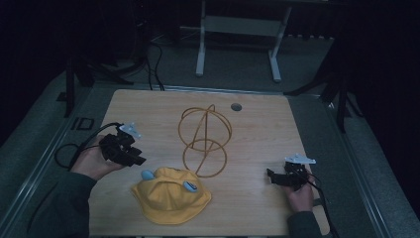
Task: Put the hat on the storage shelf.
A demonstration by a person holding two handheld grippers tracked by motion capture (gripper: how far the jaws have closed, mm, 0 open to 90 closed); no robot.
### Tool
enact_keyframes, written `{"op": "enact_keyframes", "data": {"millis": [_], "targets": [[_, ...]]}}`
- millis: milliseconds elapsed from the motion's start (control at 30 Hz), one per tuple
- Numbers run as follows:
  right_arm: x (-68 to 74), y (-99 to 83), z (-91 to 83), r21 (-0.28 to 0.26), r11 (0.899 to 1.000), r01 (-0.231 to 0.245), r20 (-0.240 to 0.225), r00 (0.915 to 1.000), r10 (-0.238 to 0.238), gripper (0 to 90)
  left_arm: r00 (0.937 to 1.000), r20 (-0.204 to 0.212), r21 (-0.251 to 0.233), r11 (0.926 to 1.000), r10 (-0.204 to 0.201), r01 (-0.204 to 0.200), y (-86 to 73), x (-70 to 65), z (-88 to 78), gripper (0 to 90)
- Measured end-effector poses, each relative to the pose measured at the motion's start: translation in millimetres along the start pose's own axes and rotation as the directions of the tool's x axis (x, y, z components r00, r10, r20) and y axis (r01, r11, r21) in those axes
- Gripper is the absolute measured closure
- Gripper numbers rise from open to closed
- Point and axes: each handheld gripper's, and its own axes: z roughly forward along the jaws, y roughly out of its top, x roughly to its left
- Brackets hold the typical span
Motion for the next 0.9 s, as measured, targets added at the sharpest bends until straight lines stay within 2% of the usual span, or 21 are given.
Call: {"op": "enact_keyframes", "data": {"millis": [167,333,533,900], "targets": [[0.1,0.0,0.1,0.000,1.000,0.000,-0.001,1.0000,0.000,13.0,0.9992,0.020,0.003,0.9994,0.035,-0.035,2.9,-5.1,-2.3,60.5],[0.1,0.0,0.1,0.000,1.000,0.000,-0.001,1.0000,0.000,13.0,0.9978,0.041,0.005,0.9986,0.053,-0.053,5.1,-9.0,-4.2,60.5],[0.1,0.1,0.2,-0.001,1.000,0.002,-0.002,1.0000,-0.002,13.0,0.9936,0.057,0.011,0.9951,0.098,-0.098,10.8,-17.6,-5.6,59.9],[0.2,0.2,0.4,-0.001,1.000,0.003,-0.002,1.0000,-0.003,13.0,0.9899,0.071,0.005,0.9923,0.123,-0.124,19.9,-22.4,-11.8,60.0]]}}
